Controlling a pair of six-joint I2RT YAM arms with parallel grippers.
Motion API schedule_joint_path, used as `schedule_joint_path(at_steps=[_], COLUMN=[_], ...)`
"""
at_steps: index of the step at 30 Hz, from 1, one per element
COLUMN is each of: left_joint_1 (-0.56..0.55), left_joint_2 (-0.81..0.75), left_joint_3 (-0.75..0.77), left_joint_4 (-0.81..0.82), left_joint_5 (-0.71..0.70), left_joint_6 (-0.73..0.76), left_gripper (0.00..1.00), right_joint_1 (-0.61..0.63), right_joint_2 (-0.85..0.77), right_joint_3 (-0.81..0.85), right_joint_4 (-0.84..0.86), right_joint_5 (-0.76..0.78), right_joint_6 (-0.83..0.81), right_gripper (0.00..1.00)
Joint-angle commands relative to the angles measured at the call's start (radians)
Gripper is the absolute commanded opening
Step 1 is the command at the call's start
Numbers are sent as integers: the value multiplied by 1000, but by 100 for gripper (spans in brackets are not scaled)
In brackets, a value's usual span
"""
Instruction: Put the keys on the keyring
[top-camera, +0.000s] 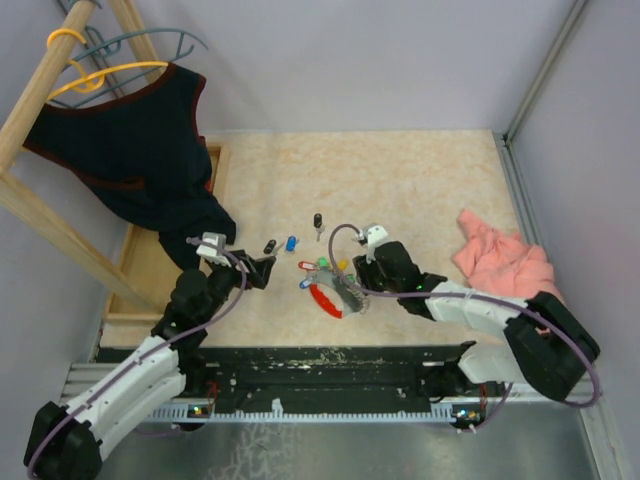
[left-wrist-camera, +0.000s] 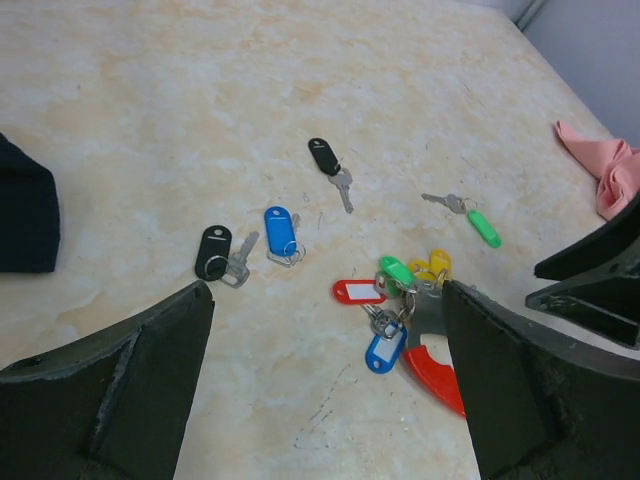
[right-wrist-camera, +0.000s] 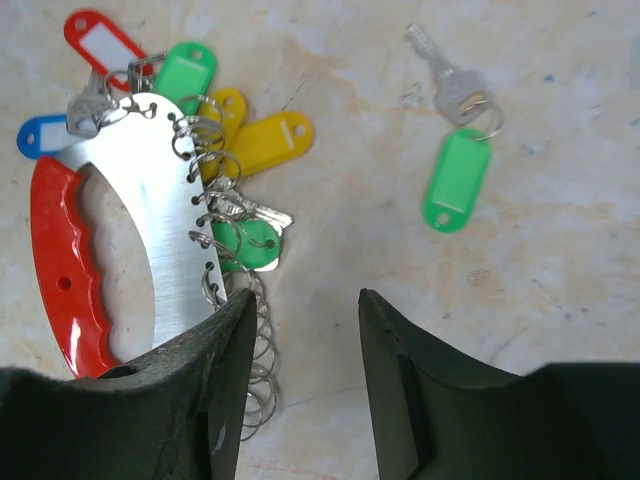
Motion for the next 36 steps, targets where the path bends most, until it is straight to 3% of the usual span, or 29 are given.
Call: schedule_joint_path(at_steps=[1, 5, 8, 9, 19, 36], left_joint_1=[7, 6, 5, 6, 6, 6], left_joint_2=[-87, -156, -204, -217, -231, -229], left_joint_3=[-9, -17, -43, -54, -87, -100], left_joint_4=[-127, -199, -204, -193, -162, -143], left_joint_5=[-93, -132, -146, -153, -160, -98], left_joint_6=[-18, 13, 12, 12, 32, 55], left_gripper=[100, 100, 100, 100, 100, 100], right_joint_1=[-12, -15, -15, -15, -15, -15], right_joint_2=[-192, -374, -505, -548, -843, -830], right_joint_3=[-33, -99, -168, -194, -324, -313], right_joint_4=[51, 45, 58, 67, 76, 55], right_joint_5=[154, 287, 402, 436, 634, 675], right_joint_6=[45, 46, 45, 47, 88, 114], right_gripper=[49, 60, 86, 88, 89, 91])
